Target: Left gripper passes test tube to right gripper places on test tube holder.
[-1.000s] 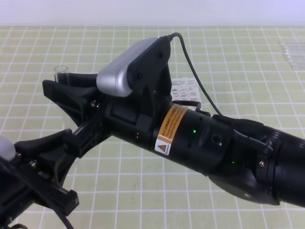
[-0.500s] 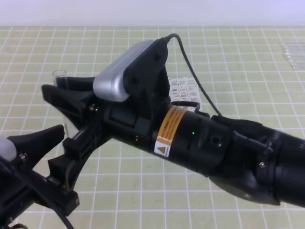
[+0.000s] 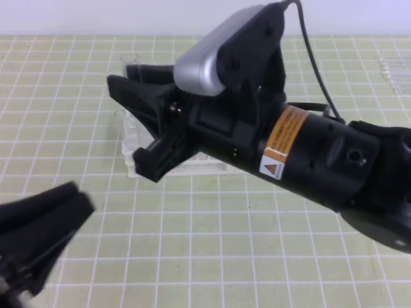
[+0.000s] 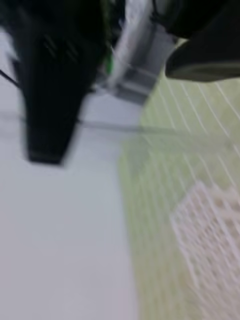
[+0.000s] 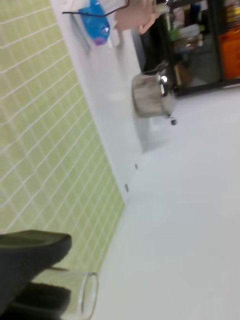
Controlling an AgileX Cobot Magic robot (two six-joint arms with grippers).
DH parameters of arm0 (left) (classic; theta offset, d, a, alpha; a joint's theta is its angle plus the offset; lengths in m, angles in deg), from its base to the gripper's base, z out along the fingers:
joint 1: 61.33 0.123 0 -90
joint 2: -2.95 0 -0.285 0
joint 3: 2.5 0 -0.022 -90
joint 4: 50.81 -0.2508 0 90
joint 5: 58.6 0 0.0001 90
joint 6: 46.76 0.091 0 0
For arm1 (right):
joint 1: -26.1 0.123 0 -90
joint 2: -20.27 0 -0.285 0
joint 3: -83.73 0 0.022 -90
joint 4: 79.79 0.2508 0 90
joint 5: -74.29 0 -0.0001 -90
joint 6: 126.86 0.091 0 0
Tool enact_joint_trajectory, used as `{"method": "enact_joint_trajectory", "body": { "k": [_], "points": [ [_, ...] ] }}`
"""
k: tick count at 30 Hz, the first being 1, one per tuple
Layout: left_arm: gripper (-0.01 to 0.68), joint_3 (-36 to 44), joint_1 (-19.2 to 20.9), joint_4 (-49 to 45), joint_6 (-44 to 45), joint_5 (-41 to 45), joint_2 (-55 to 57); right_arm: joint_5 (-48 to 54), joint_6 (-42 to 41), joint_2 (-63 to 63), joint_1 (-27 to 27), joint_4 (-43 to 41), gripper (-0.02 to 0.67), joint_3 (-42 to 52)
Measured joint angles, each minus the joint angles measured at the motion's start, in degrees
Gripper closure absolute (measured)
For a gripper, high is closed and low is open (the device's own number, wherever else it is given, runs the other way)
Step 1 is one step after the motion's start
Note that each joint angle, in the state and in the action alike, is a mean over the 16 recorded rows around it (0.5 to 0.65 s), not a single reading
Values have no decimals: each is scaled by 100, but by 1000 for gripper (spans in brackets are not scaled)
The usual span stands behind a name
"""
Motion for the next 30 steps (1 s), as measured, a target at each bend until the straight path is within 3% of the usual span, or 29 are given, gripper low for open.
{"method": "enact_joint_trajectory", "body": {
  "k": [7,18,30],
  "points": [
    [666,204,0,2,16,-643,-1001,234,2,-168,-10,-96,554,71],
    [674,1225,-1,28,-104,-712,-1843,258,5,-205,-11,-104,554,107],
    [675,2226,-1,37,-182,-336,-1947,287,5,-205,-30,-113,554,107]
  ]
}}
